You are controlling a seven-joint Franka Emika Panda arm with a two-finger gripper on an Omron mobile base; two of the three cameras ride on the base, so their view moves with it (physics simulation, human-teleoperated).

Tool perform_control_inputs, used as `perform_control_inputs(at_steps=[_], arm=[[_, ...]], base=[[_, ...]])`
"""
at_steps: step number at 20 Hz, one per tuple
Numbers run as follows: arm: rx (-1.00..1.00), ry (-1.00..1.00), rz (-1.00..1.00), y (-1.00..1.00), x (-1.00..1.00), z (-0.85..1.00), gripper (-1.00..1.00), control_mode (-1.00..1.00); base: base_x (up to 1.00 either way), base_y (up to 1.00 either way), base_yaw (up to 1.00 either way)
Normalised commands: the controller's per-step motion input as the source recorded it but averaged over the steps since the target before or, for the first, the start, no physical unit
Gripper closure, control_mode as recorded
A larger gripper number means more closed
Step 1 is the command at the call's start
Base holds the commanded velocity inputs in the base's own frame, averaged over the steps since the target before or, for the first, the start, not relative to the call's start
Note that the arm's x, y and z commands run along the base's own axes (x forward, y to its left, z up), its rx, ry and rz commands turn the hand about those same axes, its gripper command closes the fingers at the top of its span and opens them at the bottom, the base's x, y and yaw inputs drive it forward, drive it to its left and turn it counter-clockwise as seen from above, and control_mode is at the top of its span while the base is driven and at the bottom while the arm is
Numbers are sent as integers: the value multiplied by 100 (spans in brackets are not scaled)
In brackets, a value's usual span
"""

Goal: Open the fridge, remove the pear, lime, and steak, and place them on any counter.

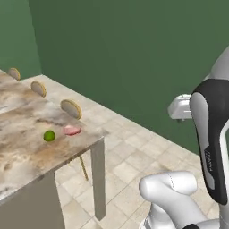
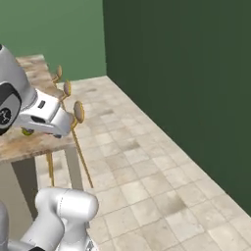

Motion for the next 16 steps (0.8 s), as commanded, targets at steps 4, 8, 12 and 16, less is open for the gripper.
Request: perform_control_inputs(at_steps=[4, 8, 12, 16], arm=[[0, 0, 0, 0, 0, 0, -100, 100], [0, 0, 0, 0, 0, 0, -100, 100], [0, 0, 0, 0, 0, 0, -100, 100], [0, 0, 0, 0, 0, 0, -100, 100]], base=[[0, -15, -88], [0, 0, -98], [0, 0, -100], [0, 0, -100]])
